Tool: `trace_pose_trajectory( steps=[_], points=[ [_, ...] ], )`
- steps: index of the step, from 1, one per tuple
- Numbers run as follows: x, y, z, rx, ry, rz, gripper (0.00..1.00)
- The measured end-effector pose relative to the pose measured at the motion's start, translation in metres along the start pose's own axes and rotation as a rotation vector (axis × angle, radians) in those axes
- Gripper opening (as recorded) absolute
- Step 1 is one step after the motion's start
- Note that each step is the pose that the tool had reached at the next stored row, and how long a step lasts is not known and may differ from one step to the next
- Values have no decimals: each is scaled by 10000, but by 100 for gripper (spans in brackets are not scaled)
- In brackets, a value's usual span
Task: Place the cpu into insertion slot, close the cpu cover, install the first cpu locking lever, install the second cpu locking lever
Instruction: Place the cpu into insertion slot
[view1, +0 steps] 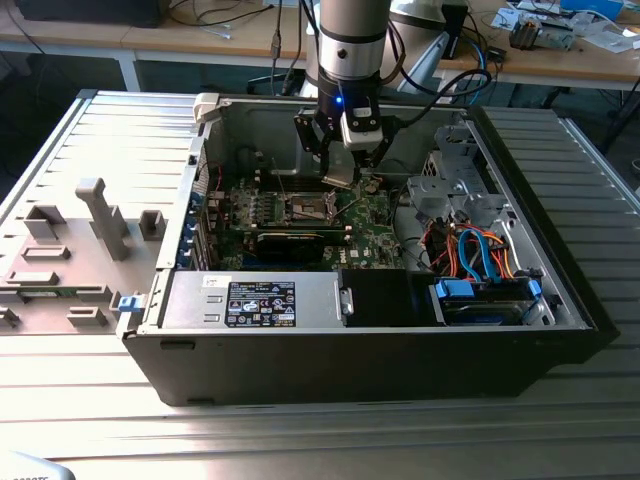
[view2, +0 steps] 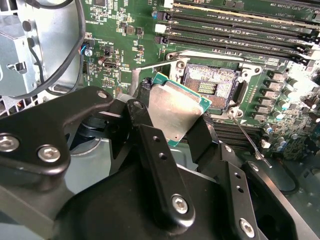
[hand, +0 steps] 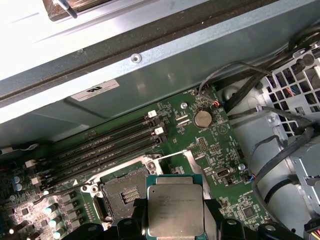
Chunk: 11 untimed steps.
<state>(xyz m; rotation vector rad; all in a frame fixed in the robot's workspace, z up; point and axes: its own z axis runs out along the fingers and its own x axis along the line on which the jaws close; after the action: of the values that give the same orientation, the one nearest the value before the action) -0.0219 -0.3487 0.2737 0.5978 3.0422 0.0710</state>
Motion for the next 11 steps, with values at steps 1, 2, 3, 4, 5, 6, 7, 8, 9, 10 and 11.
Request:
trace_pose_trajectory(
  steps=[1, 2, 3, 4, 5, 6, 7, 8, 9, 10, 11],
  points=[
    [0, 0, 0, 0, 0, 4, 54],
    [0, 0, 1, 3, -2, 33, 54],
    [0, 0, 2, 4, -4, 57, 54],
    [0, 0, 2, 4, -4, 60, 54],
    [0, 0, 2, 4, -4, 63, 54],
    [0, 0, 2, 3, -5, 68, 54],
    [0, 0, 2, 4, -4, 79, 54],
    [0, 0, 2, 4, -5, 86, 54],
    [0, 0, 2, 4, -6, 92, 54],
    [0, 0, 2, 5, -6, 97, 54],
    [0, 0, 2, 5, -6, 104, 54]
  ],
)
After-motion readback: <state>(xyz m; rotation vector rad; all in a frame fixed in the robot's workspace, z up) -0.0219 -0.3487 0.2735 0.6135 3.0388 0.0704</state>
